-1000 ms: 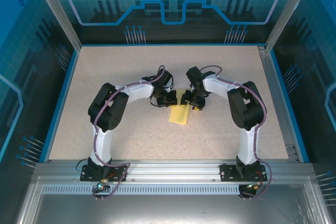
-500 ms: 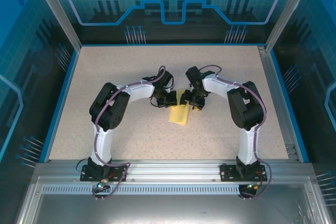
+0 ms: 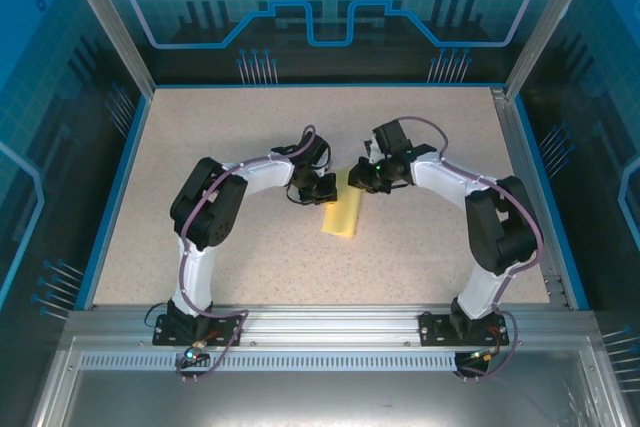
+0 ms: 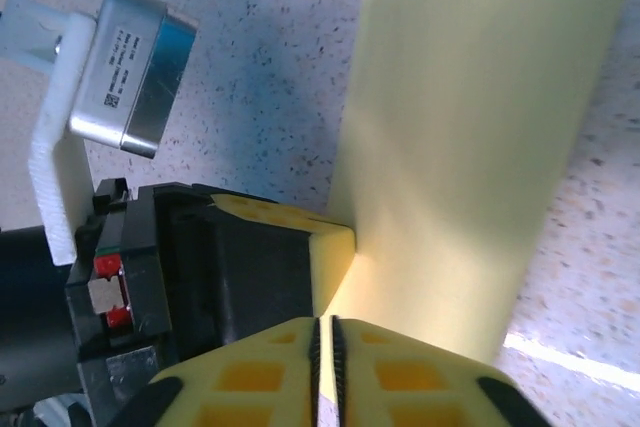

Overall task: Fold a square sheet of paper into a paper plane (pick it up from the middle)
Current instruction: Hold the square sheet of paper at the center of the table, then fold the square sheet of paper in half at the center of the table.

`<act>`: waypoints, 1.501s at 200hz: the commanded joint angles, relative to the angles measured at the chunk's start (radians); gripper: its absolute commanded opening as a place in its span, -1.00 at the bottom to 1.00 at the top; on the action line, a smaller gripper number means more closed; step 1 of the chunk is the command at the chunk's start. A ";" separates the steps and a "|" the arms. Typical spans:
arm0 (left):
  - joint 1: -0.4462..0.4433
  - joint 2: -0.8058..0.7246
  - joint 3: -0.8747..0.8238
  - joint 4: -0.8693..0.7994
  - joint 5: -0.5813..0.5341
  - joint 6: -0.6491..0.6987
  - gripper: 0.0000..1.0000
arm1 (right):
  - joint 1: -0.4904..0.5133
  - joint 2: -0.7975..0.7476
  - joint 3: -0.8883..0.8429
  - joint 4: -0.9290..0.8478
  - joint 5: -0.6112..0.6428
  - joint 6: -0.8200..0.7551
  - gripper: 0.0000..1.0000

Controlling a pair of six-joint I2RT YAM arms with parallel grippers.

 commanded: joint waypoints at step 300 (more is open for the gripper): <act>-0.014 0.043 -0.024 -0.043 -0.026 0.037 -1.00 | -0.060 0.038 -0.327 0.363 -0.124 -0.073 -0.91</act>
